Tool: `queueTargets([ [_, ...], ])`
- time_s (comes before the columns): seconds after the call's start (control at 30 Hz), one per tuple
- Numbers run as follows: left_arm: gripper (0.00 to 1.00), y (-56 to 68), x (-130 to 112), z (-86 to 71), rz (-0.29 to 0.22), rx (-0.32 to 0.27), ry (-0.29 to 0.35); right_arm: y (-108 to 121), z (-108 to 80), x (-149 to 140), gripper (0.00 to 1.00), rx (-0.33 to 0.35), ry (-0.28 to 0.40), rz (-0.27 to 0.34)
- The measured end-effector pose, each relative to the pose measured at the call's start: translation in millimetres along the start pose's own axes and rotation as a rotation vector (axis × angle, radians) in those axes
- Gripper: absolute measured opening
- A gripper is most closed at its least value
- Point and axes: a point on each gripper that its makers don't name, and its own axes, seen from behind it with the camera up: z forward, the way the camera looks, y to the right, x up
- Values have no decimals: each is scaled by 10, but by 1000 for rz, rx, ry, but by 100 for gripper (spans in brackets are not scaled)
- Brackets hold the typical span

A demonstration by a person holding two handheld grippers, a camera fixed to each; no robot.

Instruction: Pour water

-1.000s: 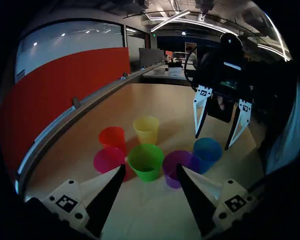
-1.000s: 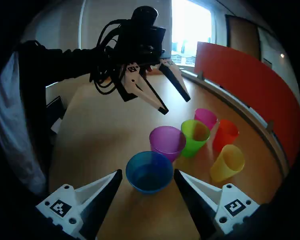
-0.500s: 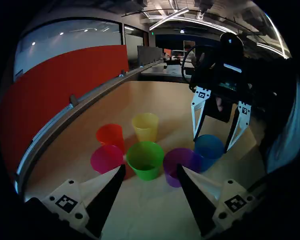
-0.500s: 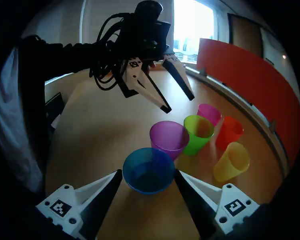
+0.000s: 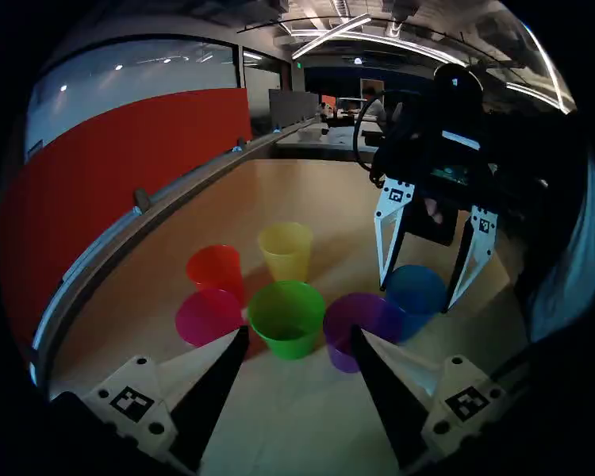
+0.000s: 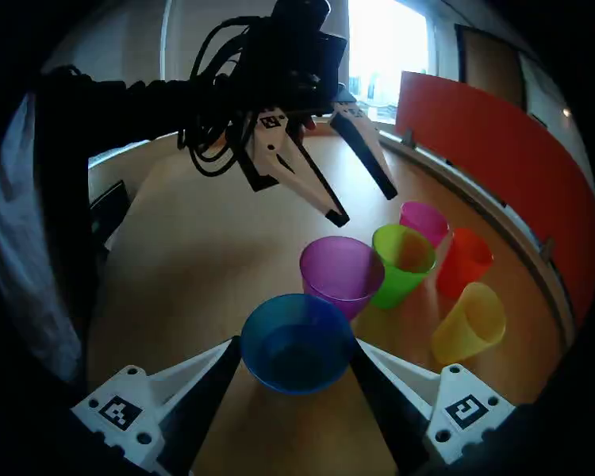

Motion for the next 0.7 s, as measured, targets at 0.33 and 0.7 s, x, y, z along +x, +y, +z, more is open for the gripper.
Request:
queueTargets([
  [0.33,94,-27,-20,7,-1,2,-1,305,99,-379,91,-61,-25,-39],
  [0.7,93,-30,-17,7,1,4,1,517,147,-564,89,-103,-13,-28],
])
